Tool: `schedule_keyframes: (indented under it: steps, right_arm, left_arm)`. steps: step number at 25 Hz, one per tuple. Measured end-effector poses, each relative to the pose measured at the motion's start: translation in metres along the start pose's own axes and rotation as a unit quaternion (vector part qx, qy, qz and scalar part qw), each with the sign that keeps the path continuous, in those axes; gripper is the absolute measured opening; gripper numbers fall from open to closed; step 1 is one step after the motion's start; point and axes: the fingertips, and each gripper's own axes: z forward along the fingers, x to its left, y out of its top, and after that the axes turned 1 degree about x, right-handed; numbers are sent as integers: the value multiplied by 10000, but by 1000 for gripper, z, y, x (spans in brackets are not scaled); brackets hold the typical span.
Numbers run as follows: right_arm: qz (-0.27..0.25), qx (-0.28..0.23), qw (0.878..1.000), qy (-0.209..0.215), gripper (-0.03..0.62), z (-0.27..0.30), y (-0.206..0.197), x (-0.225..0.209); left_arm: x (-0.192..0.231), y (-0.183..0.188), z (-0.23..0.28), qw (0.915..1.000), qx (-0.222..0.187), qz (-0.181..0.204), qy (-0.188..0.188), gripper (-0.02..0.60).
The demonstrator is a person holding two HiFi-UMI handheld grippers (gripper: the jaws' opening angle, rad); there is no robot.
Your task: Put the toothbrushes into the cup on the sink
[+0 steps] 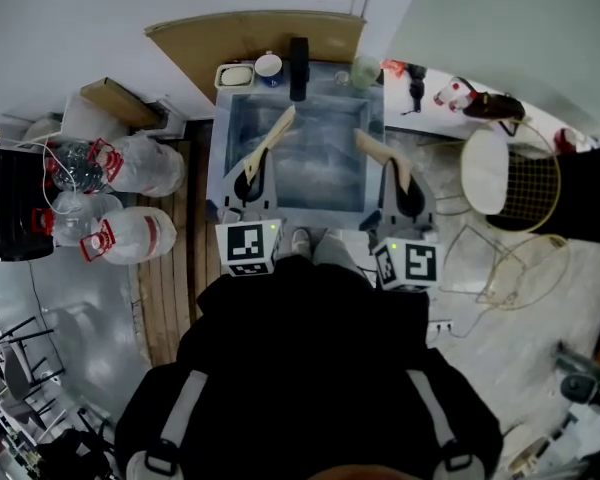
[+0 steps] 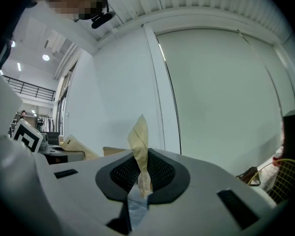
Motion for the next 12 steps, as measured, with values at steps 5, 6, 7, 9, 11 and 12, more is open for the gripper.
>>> schedule_keyframes:
  steps: [5,6,7,9,11,12]
  right_arm:
    - [29,-17,10000,42,28,10,0,-7]
    - [45,-4,10000,47,28,11,-1,-9]
    - [50,9,10000,56,28,13,-2,-10]
    - [57,27,10000,76,29,15,-3,-10]
    - [81,46,9999,91,29,18,-4,-11]
    - [88,54,9999,95,29,19,-5,-12]
  left_arm:
    - [9,5,16,9998,117,26,171,5]
    - [11,5,20,9997,145,33,203,5]
    - [14,6,23,9996,165,40,235,5]
    - [21,9,30,9993,172,70,314,5]
    - [28,12,36,9990,175,125,393,5]
    - [32,12,40,9988,182,147,423,5]
